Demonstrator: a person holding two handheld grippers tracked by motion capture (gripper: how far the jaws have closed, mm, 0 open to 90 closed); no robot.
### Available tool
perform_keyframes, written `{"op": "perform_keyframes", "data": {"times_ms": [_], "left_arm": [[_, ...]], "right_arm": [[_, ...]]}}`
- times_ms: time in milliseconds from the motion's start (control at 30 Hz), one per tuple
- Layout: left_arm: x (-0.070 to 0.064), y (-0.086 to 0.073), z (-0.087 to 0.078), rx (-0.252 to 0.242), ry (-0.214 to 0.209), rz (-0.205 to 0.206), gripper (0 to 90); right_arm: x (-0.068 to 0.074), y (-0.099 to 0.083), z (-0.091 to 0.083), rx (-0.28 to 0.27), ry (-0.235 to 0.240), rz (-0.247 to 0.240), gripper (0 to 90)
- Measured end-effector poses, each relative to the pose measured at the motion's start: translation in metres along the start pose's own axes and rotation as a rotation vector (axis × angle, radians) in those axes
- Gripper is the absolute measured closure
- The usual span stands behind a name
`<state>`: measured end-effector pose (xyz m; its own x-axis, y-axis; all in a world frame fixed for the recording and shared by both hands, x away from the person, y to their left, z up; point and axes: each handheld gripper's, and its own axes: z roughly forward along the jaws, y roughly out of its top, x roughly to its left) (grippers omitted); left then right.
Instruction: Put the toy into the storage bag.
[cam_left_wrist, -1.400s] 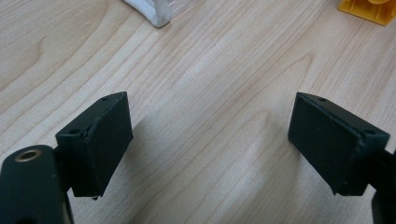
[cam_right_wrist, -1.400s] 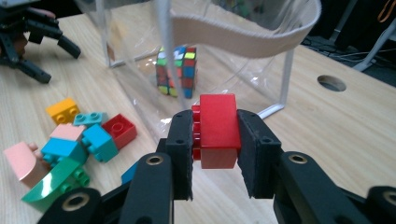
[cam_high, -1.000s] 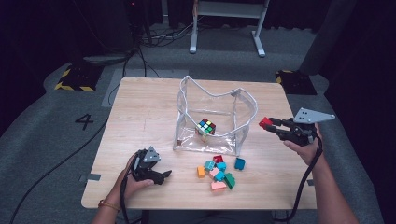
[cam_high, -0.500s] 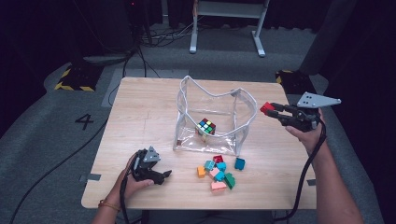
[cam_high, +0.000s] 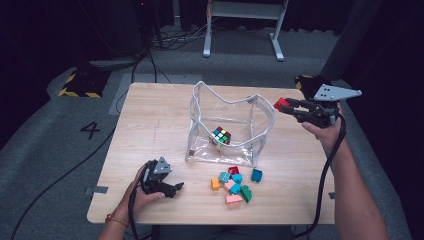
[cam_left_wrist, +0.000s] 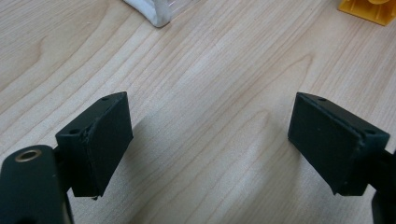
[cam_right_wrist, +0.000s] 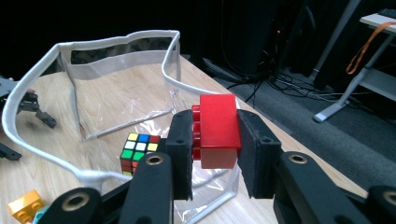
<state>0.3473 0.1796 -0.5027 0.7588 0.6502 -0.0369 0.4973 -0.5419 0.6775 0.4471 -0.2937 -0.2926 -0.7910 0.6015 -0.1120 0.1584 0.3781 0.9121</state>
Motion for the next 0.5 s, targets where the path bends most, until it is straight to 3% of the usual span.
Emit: {"op": "perform_keyframes", "data": {"times_ms": [267,500], "left_arm": [[0.0,0.0,0.0,-0.001,0.0,-0.002,13.8],[0.0,0.0,0.0,0.0,0.002,0.001,13.8]], "right_arm": [[0.008,0.015,0.017,0.009,0.059,-0.03,67.8],[0.02,0.024,0.041,0.059,0.121,-0.081,67.8]]}}
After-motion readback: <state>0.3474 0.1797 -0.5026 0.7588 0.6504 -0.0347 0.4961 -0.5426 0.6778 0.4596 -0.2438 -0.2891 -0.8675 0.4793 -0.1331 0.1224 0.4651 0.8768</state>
